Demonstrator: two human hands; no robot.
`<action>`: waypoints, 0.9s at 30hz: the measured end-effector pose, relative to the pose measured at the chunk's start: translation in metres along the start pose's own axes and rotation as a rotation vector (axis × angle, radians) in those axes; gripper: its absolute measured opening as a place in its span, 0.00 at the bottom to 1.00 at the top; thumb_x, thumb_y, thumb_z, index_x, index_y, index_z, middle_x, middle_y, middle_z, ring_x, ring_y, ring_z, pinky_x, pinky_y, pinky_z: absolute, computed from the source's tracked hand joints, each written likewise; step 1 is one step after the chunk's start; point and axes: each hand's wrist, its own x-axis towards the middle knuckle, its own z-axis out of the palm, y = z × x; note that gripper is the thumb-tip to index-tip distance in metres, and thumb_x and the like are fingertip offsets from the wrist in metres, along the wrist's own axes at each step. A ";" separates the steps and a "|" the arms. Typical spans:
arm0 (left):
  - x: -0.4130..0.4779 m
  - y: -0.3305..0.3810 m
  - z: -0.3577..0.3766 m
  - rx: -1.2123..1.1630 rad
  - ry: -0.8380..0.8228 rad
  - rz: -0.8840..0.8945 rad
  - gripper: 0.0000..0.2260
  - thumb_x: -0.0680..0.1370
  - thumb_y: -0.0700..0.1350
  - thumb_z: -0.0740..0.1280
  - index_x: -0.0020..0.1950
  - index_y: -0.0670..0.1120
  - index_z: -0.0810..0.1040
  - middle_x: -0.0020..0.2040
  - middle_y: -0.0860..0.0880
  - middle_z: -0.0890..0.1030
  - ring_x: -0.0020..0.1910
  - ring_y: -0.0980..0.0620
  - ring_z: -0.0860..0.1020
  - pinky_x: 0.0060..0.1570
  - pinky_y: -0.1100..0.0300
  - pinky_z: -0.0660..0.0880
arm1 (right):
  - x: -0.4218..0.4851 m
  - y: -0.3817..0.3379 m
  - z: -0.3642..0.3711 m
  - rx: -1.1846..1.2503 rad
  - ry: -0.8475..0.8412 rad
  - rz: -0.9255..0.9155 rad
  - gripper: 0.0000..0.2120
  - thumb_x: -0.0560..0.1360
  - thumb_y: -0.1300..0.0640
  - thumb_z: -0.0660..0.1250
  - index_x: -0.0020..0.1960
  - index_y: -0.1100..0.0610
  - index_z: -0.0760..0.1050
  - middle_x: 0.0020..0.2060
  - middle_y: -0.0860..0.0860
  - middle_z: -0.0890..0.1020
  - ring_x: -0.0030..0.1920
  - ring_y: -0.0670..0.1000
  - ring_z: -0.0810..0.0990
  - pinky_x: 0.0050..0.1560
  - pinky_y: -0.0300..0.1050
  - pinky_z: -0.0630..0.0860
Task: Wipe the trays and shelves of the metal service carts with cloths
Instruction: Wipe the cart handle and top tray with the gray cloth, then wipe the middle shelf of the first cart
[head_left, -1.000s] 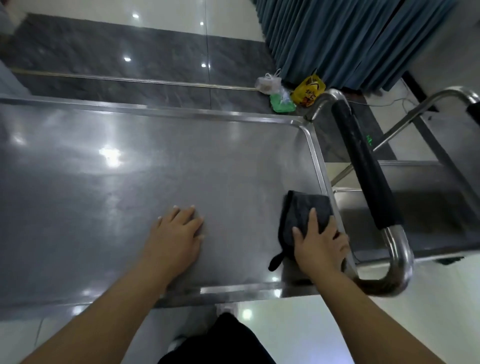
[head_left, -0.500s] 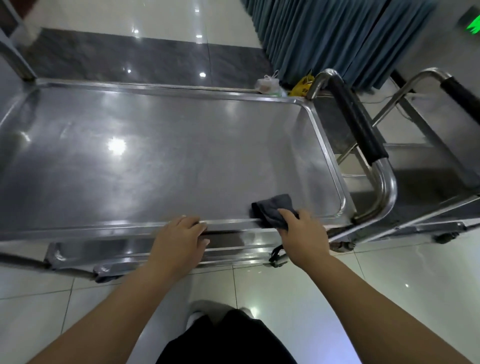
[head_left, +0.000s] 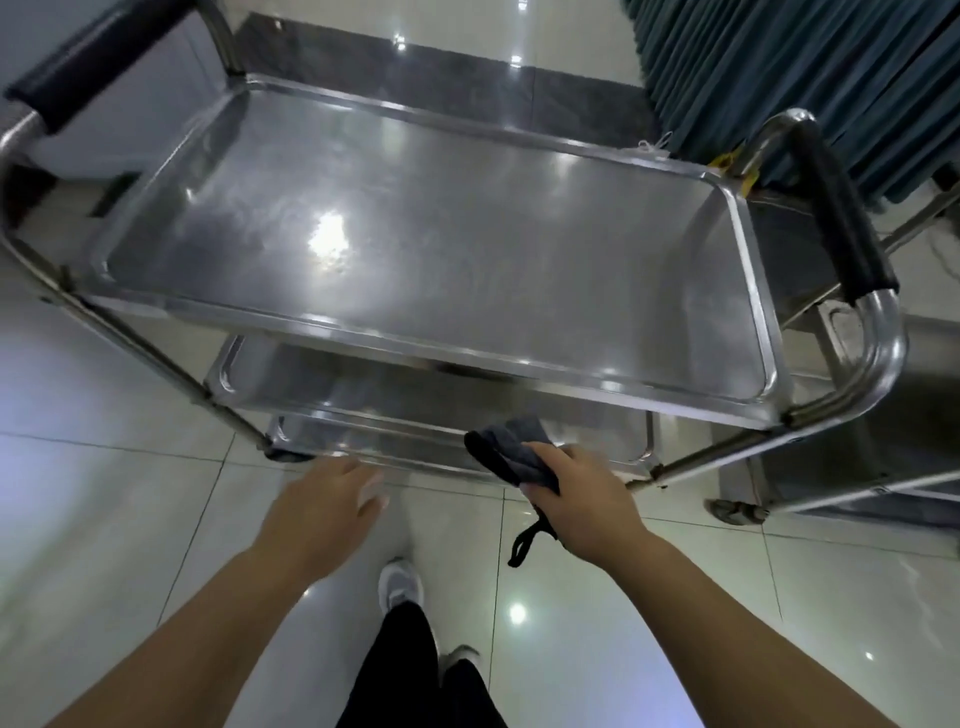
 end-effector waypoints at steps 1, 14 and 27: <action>-0.007 -0.007 0.003 0.004 -0.023 -0.030 0.16 0.78 0.51 0.62 0.65 0.50 0.74 0.64 0.52 0.74 0.61 0.49 0.73 0.56 0.55 0.71 | -0.002 -0.001 0.006 -0.022 -0.024 0.004 0.20 0.77 0.45 0.61 0.68 0.43 0.66 0.59 0.50 0.74 0.56 0.54 0.73 0.54 0.51 0.73; -0.050 -0.136 -0.006 -0.021 -0.069 -0.225 0.17 0.79 0.53 0.59 0.67 0.53 0.71 0.64 0.53 0.73 0.61 0.52 0.73 0.59 0.56 0.71 | 0.043 -0.077 0.082 -0.160 -0.203 0.032 0.13 0.76 0.45 0.60 0.60 0.45 0.70 0.52 0.51 0.78 0.51 0.55 0.75 0.51 0.51 0.75; 0.030 -0.323 -0.008 -0.098 0.139 -0.293 0.24 0.78 0.53 0.62 0.73 0.49 0.63 0.63 0.48 0.74 0.60 0.48 0.74 0.58 0.52 0.72 | 0.160 -0.181 0.215 -0.079 -0.065 -0.029 0.18 0.76 0.45 0.61 0.66 0.44 0.68 0.52 0.51 0.77 0.51 0.55 0.76 0.50 0.49 0.76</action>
